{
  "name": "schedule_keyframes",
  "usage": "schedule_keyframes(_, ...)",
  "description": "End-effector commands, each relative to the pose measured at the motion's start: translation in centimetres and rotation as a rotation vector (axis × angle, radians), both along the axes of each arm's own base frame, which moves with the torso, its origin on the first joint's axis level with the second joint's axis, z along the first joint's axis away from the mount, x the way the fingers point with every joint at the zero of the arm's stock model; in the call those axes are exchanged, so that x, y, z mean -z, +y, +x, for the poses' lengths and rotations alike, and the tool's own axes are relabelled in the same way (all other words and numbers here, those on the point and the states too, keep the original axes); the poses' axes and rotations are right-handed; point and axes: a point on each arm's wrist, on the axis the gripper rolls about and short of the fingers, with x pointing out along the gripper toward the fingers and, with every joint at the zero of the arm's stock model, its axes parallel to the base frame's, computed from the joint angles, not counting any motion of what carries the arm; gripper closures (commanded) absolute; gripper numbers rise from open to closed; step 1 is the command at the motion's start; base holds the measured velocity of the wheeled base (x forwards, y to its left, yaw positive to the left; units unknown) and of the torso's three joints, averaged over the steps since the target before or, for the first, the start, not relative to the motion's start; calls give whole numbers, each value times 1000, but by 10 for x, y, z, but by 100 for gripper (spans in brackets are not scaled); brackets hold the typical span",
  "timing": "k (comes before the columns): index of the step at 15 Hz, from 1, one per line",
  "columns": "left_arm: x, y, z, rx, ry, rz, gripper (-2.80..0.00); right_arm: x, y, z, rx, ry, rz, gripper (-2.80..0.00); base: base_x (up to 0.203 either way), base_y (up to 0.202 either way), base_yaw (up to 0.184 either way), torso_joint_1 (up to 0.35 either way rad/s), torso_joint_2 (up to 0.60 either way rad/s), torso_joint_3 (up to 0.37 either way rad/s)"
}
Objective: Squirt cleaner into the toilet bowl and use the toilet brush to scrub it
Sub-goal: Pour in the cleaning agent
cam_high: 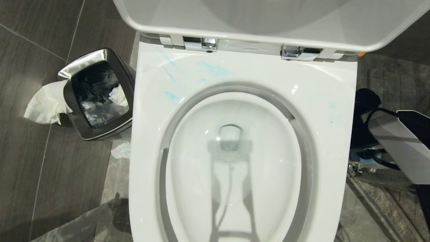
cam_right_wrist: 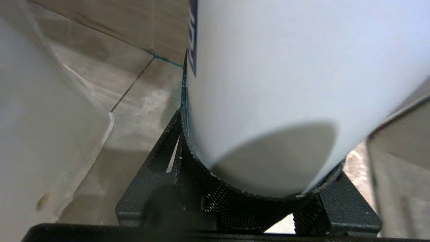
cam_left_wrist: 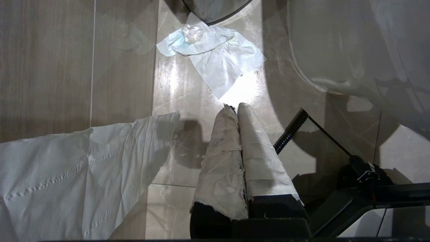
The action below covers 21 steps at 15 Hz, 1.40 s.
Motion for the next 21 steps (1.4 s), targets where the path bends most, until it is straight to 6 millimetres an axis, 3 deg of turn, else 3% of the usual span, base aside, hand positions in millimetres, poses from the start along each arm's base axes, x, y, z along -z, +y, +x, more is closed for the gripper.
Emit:
schedule_keyframes(1,0,0,0,-1,3,0,0,-33,-7,-26,13,-36,0,0,0,0,0,0,0,0)
schedule_keyframes(9,0,0,0,0,3,0,0,-91,-22,-106,35,-58,43,0,0,0,0,0,0,0)
schedule_keyframes(21,0,0,0,0,3,0,0,-117,-21,-255,52,-65,157,0,0,0,0,0,0,0)
